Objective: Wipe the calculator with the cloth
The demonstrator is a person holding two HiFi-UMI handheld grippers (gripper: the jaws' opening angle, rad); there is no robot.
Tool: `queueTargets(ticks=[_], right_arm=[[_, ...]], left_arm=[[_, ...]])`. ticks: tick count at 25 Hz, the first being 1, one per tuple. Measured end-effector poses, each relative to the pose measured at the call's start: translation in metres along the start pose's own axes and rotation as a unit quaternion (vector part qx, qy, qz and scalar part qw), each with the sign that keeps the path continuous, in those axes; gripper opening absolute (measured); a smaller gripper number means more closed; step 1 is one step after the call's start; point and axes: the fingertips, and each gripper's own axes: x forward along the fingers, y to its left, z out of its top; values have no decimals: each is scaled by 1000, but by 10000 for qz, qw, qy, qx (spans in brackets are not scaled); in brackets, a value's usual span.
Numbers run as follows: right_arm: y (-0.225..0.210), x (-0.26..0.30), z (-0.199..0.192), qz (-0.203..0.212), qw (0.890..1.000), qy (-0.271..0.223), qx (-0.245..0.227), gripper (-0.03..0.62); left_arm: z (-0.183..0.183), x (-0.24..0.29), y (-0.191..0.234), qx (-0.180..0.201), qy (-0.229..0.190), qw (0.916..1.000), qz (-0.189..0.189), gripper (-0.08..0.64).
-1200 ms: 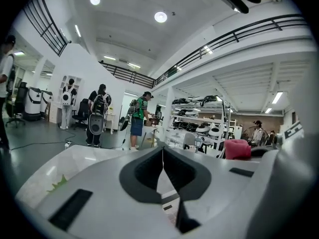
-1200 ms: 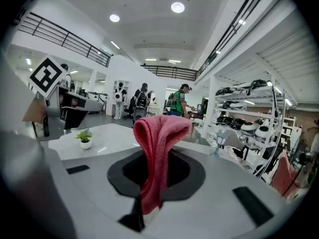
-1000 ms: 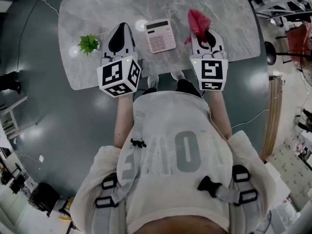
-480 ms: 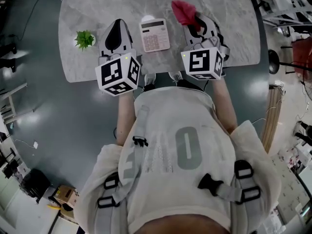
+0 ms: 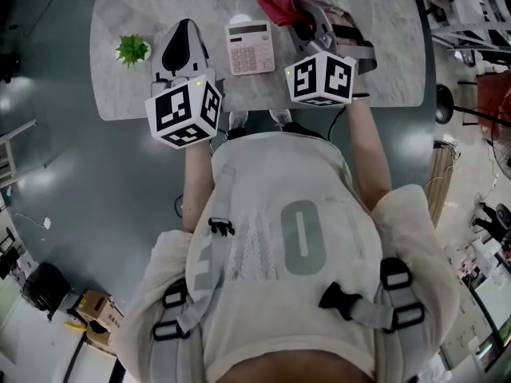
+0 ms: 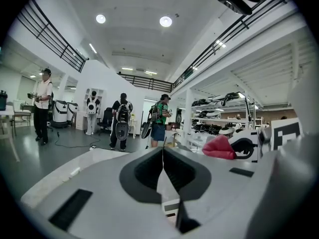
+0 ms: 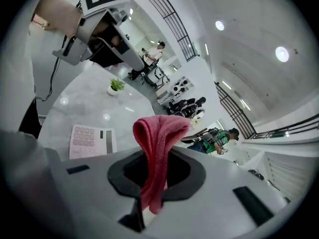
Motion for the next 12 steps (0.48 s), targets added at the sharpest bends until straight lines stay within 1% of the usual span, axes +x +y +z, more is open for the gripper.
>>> queueTargets(ticks=[8, 12], right_arm=[[8, 24, 6, 175, 9972, 155, -713, 55], [18, 37, 4, 447, 9937, 287, -990, 55]], left_arm=[[-9, -1, 12, -38, 78, 10000, 31, 21], [-10, -3, 17, -56, 94, 9999, 45, 21]])
